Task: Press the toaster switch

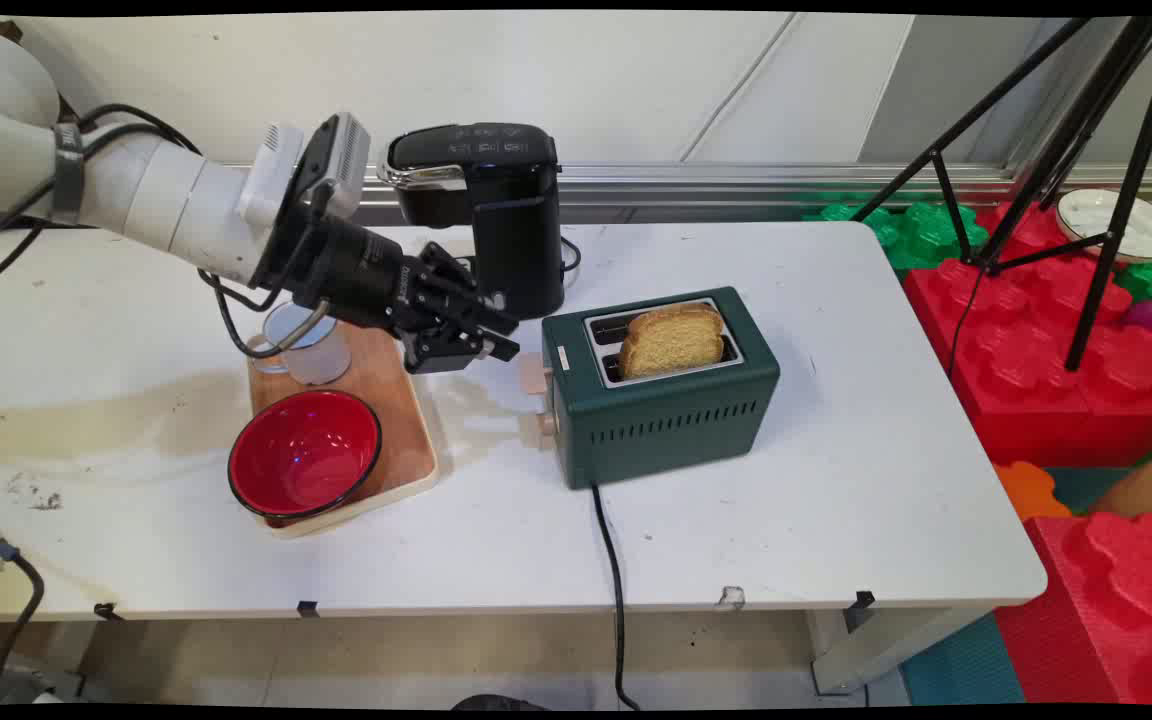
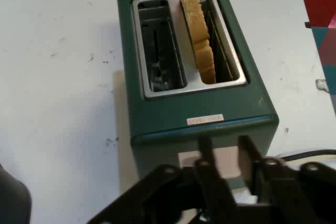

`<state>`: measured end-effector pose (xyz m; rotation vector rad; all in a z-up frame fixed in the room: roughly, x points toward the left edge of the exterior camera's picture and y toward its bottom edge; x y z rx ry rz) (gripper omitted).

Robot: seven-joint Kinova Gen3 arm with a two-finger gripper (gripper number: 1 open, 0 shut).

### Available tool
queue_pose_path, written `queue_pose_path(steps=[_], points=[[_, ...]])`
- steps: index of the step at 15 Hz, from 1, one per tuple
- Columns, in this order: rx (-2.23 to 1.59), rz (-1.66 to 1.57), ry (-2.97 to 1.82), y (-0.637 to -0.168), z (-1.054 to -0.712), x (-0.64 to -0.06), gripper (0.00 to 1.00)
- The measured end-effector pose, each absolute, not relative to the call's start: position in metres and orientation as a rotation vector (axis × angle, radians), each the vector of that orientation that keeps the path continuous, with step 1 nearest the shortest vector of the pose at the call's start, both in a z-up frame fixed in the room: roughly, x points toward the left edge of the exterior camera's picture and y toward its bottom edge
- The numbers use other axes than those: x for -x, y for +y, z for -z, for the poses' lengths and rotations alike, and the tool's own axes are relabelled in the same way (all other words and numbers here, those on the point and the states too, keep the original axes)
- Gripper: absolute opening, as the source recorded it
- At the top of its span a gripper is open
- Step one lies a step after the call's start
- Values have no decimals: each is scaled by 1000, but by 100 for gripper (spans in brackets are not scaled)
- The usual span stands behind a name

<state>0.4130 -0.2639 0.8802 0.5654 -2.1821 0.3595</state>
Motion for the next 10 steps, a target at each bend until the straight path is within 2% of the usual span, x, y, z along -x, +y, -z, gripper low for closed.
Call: queue_pose_path(steps=[10], points=[[-574, -338, -2190, -274, -860, -399, 0]])
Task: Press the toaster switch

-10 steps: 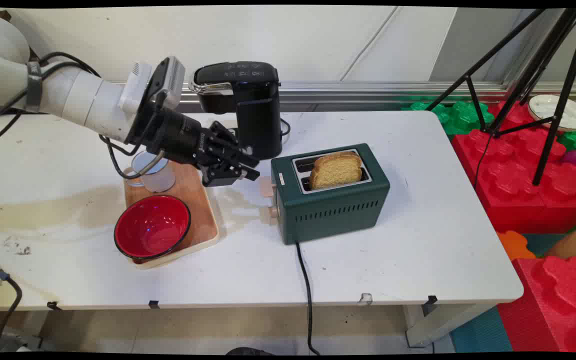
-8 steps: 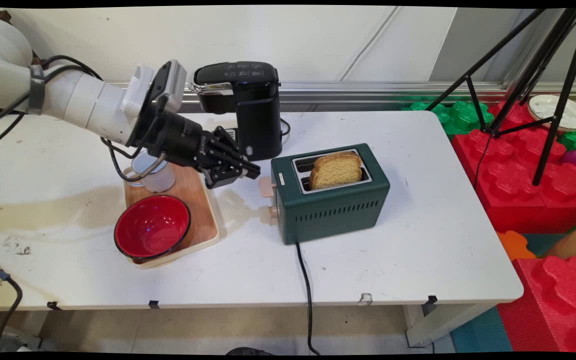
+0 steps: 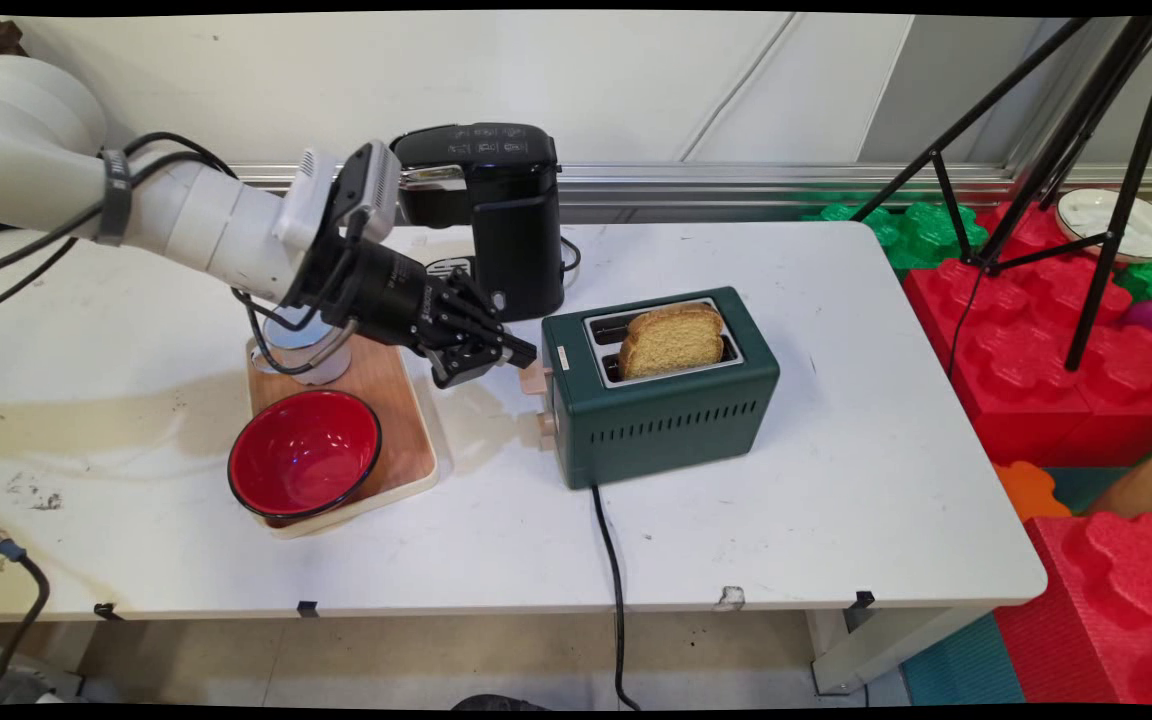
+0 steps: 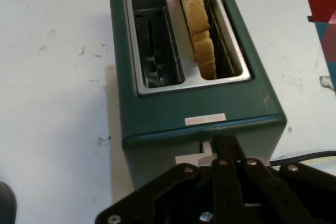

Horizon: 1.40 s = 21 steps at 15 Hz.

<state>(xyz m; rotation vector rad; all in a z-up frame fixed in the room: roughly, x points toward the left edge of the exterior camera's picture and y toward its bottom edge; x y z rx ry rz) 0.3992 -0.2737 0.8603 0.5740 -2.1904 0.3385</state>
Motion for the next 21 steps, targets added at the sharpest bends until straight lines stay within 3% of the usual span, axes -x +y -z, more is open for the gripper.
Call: queue_pose_path(steps=[21], points=[[-616, -303, -2233, -283, -810, -390, 0]])
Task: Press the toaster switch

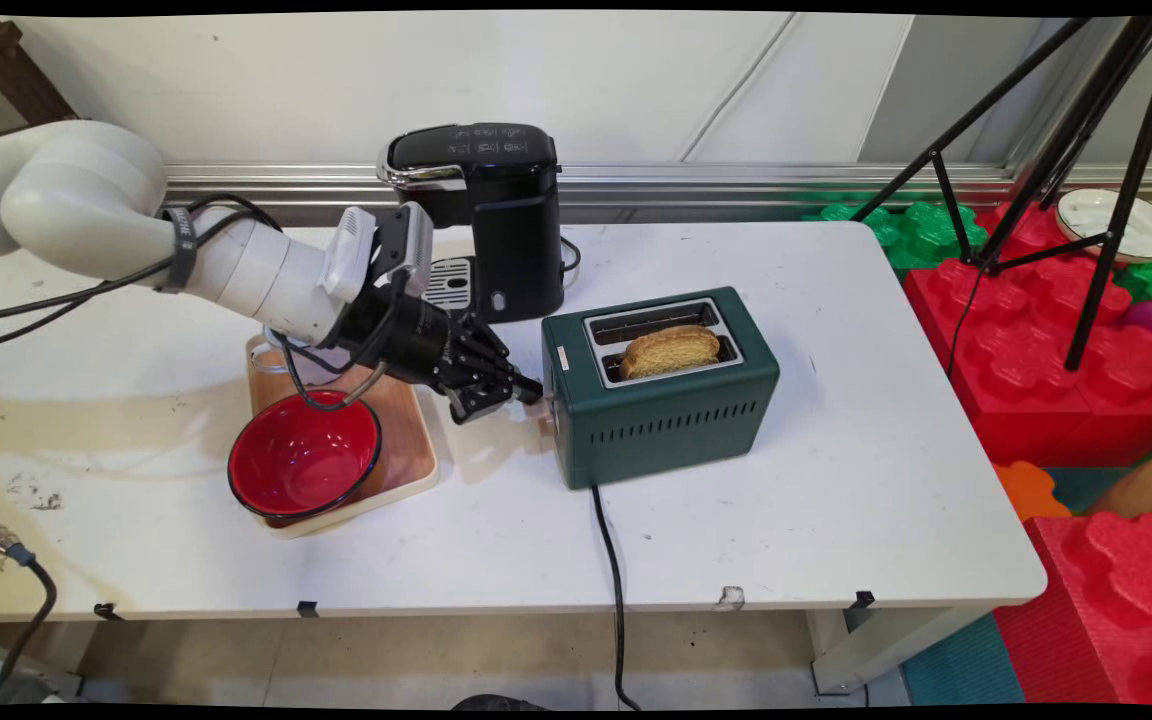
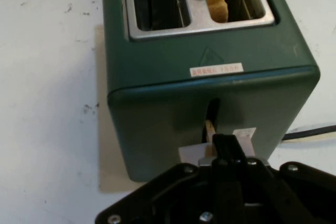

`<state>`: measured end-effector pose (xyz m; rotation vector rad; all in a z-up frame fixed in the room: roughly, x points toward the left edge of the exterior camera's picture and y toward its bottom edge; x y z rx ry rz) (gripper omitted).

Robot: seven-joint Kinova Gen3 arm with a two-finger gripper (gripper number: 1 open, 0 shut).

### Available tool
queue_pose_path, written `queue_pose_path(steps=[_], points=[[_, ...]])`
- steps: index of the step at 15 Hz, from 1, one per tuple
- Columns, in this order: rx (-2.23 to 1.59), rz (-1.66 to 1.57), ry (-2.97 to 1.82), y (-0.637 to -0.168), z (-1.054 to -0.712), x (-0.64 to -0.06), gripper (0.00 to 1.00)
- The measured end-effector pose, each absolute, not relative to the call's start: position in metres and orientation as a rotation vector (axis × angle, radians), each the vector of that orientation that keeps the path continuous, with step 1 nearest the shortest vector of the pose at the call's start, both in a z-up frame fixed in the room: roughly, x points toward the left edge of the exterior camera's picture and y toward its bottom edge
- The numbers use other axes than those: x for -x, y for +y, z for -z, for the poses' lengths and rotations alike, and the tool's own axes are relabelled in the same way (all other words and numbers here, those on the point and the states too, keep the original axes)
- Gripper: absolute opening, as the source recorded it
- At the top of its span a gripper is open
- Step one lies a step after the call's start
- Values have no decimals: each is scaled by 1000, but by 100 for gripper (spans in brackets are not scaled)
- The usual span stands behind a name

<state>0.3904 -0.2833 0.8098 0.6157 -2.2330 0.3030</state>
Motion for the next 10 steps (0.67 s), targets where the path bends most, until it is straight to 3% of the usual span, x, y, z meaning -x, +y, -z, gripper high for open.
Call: queue_pose_path(steps=[10], points=[[-607, -299, -2243, -281, -799, -394, 0]])
